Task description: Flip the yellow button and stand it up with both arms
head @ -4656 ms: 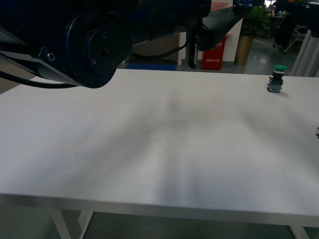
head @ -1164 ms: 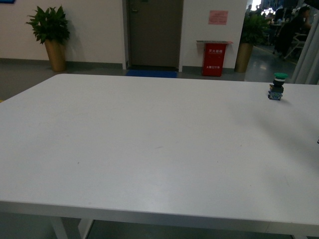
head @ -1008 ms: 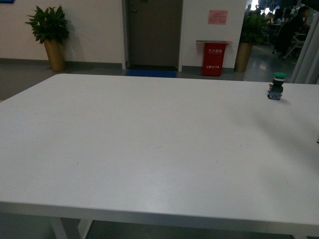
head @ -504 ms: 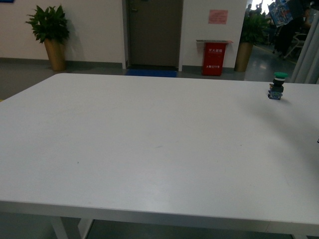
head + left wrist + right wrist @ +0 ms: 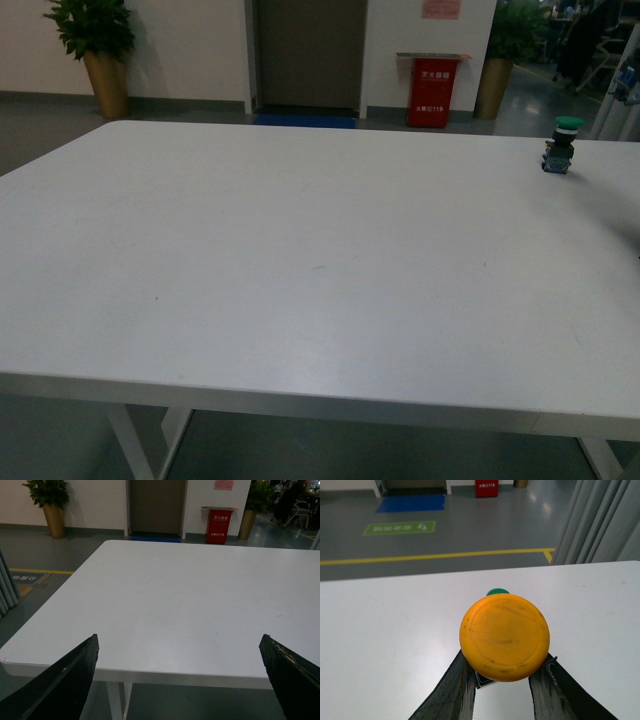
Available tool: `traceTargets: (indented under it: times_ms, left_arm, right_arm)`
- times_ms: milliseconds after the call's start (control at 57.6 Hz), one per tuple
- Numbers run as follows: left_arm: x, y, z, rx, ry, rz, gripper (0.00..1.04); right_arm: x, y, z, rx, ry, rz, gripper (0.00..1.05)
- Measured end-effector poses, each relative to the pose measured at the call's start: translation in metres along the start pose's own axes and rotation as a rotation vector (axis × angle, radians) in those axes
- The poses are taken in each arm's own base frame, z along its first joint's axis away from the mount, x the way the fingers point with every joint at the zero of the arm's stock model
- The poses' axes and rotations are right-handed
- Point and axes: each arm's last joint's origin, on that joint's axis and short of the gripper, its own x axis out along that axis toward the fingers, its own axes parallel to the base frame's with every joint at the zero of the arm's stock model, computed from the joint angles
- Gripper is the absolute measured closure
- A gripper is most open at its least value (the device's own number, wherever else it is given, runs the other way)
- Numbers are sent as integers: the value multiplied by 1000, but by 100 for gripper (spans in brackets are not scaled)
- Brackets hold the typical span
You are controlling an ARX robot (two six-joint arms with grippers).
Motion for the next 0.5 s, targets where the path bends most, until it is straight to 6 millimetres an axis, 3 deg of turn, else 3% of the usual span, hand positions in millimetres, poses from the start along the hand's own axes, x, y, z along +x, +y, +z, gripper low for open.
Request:
traceTargets:
  times_ms: [365, 504]
  left_arm:
    - [0, 0, 0, 0, 0, 0, 6]
    - [0, 0, 0, 0, 0, 0, 6]
  right_arm:
    - [36, -3, -50, -117, 132, -12, 80]
    - [51, -8, -48, -119, 160, -23, 80]
